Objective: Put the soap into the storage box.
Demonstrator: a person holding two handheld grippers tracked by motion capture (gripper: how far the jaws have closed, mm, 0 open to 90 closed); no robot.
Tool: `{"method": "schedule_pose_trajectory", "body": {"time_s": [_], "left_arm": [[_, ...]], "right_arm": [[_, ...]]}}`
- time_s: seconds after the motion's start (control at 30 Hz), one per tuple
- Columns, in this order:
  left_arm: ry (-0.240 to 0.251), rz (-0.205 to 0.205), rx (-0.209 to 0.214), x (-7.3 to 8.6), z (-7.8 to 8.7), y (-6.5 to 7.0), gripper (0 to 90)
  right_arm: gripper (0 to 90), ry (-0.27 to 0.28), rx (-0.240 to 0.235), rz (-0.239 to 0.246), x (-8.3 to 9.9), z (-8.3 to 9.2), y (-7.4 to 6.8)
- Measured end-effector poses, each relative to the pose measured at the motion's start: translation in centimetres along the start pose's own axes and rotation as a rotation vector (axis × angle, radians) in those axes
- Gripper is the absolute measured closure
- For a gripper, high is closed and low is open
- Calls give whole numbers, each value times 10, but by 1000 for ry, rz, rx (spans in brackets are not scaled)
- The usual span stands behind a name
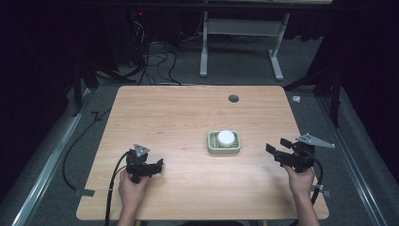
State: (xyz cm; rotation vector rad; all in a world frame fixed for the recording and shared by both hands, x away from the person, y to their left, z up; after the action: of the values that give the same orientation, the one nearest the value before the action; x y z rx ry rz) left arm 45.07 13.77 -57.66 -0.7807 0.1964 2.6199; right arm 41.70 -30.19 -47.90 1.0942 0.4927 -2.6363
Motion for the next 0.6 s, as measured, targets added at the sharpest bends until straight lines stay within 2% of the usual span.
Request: {"method": "schedule_pose_trajectory", "body": {"time_s": [0.6], "left_arm": [[2, 2, 0, 0, 0, 0, 150]], "right_arm": [[264, -20, -12, -18, 16, -6, -1]]}}
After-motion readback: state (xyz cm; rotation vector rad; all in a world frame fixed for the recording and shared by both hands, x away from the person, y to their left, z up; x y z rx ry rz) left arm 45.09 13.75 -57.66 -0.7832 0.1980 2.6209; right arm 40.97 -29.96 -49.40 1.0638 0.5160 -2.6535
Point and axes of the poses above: each handheld gripper's, and its own axes: z roughly backward along the jaws, x roughly out of its underside, y roughly to its right, the point moved 10 cm from there along -z, roughly forward along the jaws, and after that the axes turned 13 degrees about -y, right-handed, at the moved point
